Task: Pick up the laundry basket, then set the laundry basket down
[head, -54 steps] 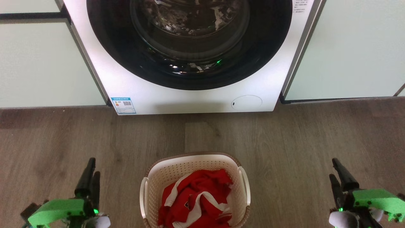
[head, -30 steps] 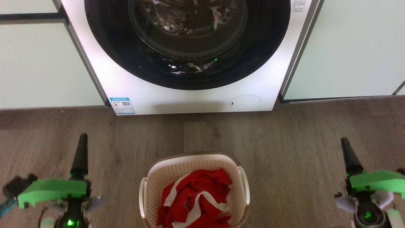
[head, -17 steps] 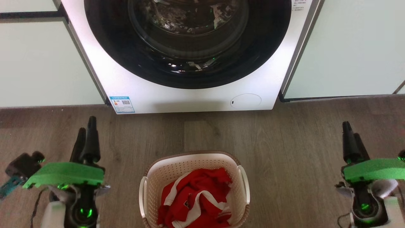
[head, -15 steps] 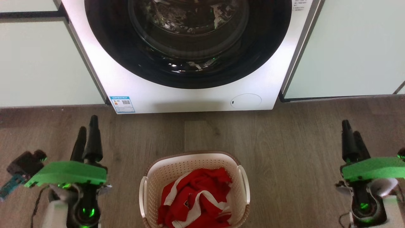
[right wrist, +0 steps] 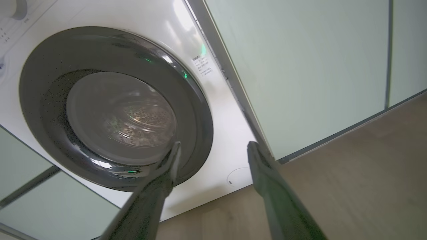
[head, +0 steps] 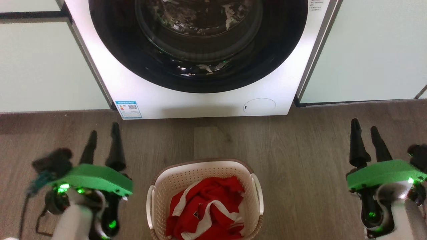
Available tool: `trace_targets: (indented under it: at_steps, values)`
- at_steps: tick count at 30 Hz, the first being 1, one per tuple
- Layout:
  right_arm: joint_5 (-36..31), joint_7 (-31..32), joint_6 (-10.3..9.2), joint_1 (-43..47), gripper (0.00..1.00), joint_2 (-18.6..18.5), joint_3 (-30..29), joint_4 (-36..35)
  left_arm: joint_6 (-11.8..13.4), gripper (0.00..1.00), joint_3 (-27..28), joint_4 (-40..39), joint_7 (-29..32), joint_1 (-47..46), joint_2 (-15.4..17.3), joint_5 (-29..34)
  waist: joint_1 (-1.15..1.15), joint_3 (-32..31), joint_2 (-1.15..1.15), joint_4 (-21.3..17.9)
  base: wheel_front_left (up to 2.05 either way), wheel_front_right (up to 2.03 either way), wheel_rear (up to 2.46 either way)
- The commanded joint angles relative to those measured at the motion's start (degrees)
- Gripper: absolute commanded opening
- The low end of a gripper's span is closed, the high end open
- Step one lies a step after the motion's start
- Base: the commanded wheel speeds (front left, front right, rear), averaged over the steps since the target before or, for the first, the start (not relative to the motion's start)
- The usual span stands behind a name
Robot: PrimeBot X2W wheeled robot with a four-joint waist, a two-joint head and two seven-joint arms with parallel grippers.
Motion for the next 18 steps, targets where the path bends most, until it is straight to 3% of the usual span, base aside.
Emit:
trace_targets:
  at_steps: [1,4,12,18]
  values:
    - [-2.6,-0.9,0.23,-2.7,1.0,-0.6,0.9,-2.5,1.0,1.0,-0.2,-1.4,-0.8,-3.4,1.8,2.3,0.0,0.0,0.0,-0.1,0.0,0.0,0.0]
    - [-5.5,-1.4,0.24,-2.6,1.0,-0.6,1.3,-2.0,1.9,1.0,-3.0,1.0,-1.3,-3.3,2.6,2.9,0.0,-0.2,0.0,-0.2,0.0,0.0,0.0]
    - [-11.4,-2.7,0.27,-2.1,1.0,-0.7,3.7,3.3,-0.5,1.0,-6.3,5.4,-2.6,-3.8,2.8,4.0,0.0,-0.6,0.0,-0.7,0.0,0.0,0.0]
    - [-15.3,-3.7,0.29,-3.1,1.0,-0.7,4.6,5.0,-0.5,1.0,-7.2,5.7,-3.7,-4.0,2.7,8.3,0.0,-0.7,0.0,-0.9,0.0,0.0,0.0]
